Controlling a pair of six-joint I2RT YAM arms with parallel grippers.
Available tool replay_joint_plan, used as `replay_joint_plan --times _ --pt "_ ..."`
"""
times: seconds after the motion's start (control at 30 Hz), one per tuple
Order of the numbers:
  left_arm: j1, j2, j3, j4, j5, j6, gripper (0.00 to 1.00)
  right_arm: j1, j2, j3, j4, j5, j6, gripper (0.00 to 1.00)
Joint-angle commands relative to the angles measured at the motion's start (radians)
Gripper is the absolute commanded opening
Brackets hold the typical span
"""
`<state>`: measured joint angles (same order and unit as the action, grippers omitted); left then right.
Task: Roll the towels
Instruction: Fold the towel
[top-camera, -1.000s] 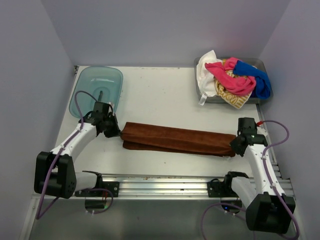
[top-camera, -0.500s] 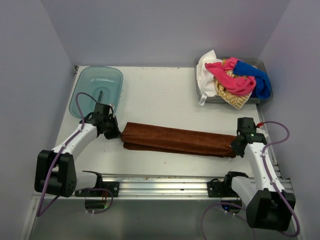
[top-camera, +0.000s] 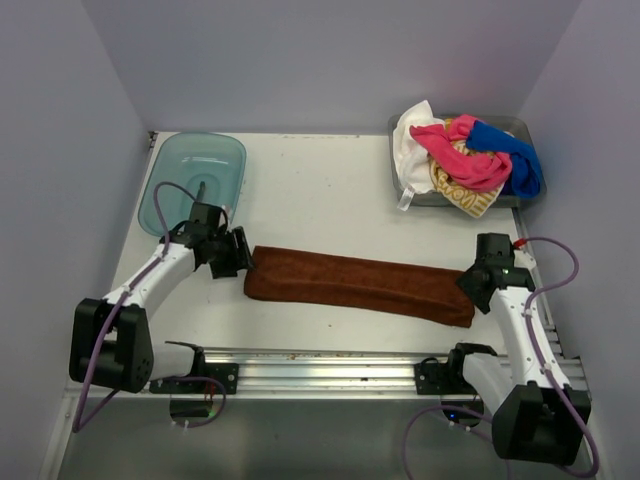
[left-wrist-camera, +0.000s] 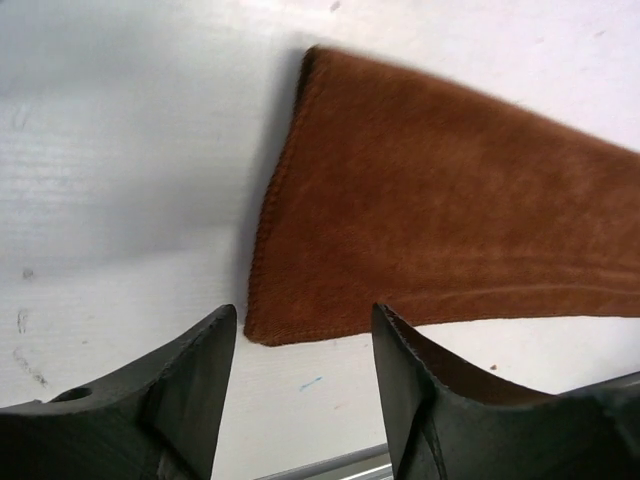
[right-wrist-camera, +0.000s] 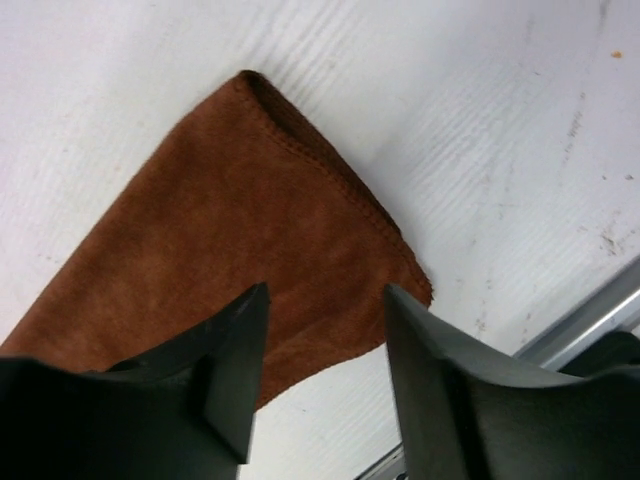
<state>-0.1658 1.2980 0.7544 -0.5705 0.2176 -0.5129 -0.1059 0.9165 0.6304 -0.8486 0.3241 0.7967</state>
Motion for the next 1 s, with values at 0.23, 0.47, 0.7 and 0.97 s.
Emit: replay_joint_plan --times 0.23,0.47,0.7,0.97 --pt "-0.173 0.229 0.191 0.181 0.084 -0.042 0.53 -0.002 0.302 0.097 0.221 -0.108 -0.137 0.34" --pt "-0.176 0.376 0.123 0.248 0.115 -0.052 0.49 0.000 0.466 0.085 0.318 -0.180 -0.168 0.31" --pt "-0.143 0.319 0.066 0.143 -0.023 -0.038 0.45 0.051 0.476 0.006 0.365 -0.257 -0.151 0.31" --pt "-0.003 0.155 -0.040 0.093 -0.083 -0.019 0.47 0.218 0.438 -0.008 0.358 -0.301 -0.128 0.32"
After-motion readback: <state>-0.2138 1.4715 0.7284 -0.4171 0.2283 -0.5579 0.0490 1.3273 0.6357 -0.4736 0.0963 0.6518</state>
